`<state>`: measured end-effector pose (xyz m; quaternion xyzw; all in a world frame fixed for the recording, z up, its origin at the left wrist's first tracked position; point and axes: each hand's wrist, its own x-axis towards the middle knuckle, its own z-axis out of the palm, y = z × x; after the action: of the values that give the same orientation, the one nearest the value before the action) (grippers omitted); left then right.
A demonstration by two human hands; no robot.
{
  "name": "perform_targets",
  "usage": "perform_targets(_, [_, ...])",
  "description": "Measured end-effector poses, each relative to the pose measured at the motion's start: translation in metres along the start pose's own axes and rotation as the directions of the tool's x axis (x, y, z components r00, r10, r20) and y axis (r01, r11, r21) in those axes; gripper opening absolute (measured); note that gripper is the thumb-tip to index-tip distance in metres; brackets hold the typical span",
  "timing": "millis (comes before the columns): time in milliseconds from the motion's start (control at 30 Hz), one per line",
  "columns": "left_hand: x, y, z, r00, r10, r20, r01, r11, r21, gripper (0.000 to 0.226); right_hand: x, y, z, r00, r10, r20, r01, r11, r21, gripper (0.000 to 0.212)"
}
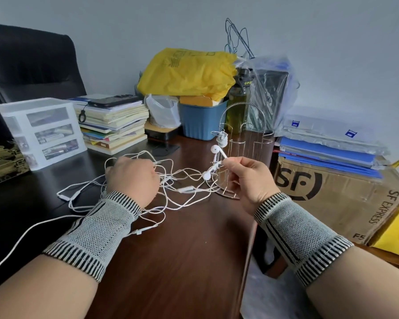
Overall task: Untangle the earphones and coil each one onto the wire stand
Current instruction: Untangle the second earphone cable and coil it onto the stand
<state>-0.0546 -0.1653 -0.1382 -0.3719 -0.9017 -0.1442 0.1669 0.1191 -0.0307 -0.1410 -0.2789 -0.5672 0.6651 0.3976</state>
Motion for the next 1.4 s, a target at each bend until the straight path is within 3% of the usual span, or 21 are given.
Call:
perform_targets(100, [-0.004, 0.014, -0.021, 0.996, 0.038, -0.082, -0.042, 0.998, -0.042, 0.020, -0.003, -0.010, 0.001, 0.999, 0.032, 0.023, -0.034, 0.997, 0.069, 0.022])
perform_targets(167, [-0.007, 0.026, -0.031, 0.991, 0.076, -0.107, -0.099, 0.970, -0.223, 0.020, -0.006, -0.017, 0.003, 0.998, 0.049, 0.035, -0.053, 0.993, 0.104, 0.019])
perform_targets(267, [-0.010, 0.049, -0.043, 0.988, 0.148, 0.043, -0.089, 0.775, -0.625, 0.025, -0.009, -0.023, 0.008, 0.997, 0.062, 0.038, -0.067, 0.989, 0.133, 0.014])
perform_targets(333, [-0.009, 0.062, -0.041, 0.969, 0.211, 0.128, -0.060, 0.704, -0.708, 0.028, -0.010, -0.026, 0.010, 0.997, 0.072, 0.036, -0.076, 0.986, 0.149, 0.012])
perform_targets(467, [-0.002, 0.071, -0.043, 0.961, 0.236, 0.145, -0.032, 0.615, -0.788, 0.001, -0.012, -0.037, 0.007, 0.997, 0.063, 0.038, -0.069, 0.982, 0.175, 0.013])
perform_targets(633, [0.016, 0.075, -0.066, 0.973, 0.217, 0.081, -0.040, 0.501, -0.864, 0.011, -0.011, -0.056, -0.007, 0.998, 0.056, -0.016, -0.051, 0.969, 0.241, 0.021])
perform_targets(1100, [0.028, 0.103, -0.104, 0.947, 0.315, 0.059, -0.120, 0.520, -0.846, 0.010, -0.024, -0.077, -0.012, 0.997, -0.060, 0.057, 0.051, 0.987, 0.153, 0.016])
perform_targets(1233, [0.021, 0.116, -0.108, 0.928, 0.364, 0.079, -0.085, 0.412, -0.907, 0.002, -0.028, -0.081, -0.010, 0.989, -0.090, 0.117, 0.070, 0.983, 0.169, 0.015])
perform_targets(1333, [0.018, 0.119, -0.107, 0.879, 0.436, 0.191, 0.044, 0.325, -0.945, 0.020, -0.026, -0.089, -0.016, 0.988, -0.114, 0.105, 0.080, 0.955, 0.285, 0.013])
perform_targets(1400, [0.016, 0.117, -0.102, 0.828, 0.461, 0.321, 0.121, 0.411, -0.904, 0.033, -0.023, -0.097, -0.024, 0.992, -0.118, 0.050, 0.092, 0.930, 0.356, 0.006])
